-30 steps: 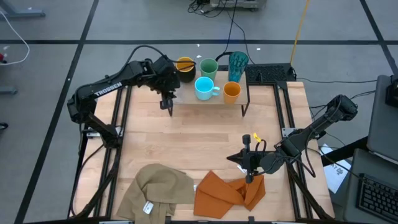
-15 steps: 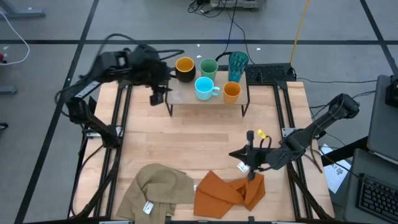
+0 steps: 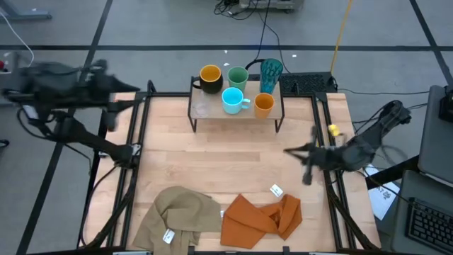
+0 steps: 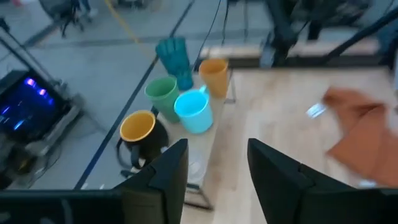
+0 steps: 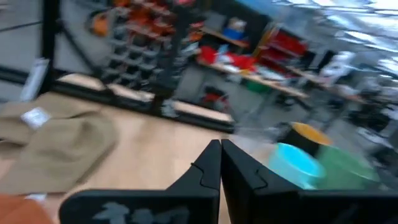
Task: Stack small to large cups/mugs on shelf
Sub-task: Return to Home Position
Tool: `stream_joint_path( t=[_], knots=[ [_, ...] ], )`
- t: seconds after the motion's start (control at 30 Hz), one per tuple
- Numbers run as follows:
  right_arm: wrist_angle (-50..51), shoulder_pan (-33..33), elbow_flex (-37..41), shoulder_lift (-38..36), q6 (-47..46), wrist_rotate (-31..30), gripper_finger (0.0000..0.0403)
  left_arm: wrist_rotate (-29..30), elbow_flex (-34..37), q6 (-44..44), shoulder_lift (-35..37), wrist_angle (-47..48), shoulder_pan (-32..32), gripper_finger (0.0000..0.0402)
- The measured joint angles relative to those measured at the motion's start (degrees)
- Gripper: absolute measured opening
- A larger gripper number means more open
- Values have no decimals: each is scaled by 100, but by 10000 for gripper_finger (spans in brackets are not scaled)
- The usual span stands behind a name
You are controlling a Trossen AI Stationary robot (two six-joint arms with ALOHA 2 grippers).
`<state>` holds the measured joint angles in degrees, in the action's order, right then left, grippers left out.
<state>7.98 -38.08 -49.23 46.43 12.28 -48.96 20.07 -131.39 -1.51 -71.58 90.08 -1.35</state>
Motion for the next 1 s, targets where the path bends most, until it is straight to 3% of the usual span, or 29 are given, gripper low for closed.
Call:
stream_joint_path(
  t=[0.07, 0.17, 0.3, 0.37, 0.47, 0.6, 0.83, 1.0],
  knots=[
    [249, -253, 0, -418, 34, -504, 0, 168, 135, 177, 323, -17, -314, 158],
    [653, -696, 0, -1159, 43, -455, 0, 388, 546, 346, 861, -12, -637, 150],
    [1178, -1265, -9, -2089, -54, 574, 0, 573, 1463, 652, 1620, -24, -745, 145],
    [1621, -1483, -7, -2507, -403, 1301, 0, 596, 2001, 768, 2011, -195, -745, 145],
    [2155, -1663, -2, -2910, -1095, 1856, 0, 527, 2844, 704, 2543, -799, -742, 145],
    [2185, -1691, 249, -3155, -1401, 2025, 0, 392, 3656, 550, 3022, -1451, -742, 145],
    [2141, -1693, 825, -3460, -1255, 2831, 0, 393, 4647, 612, 3422, -2102, -742, 145],
    [1203, -1690, 1839, -3944, -954, 2846, 0, 349, 5055, 641, 3522, -2377, -742, 145]
  ],
)
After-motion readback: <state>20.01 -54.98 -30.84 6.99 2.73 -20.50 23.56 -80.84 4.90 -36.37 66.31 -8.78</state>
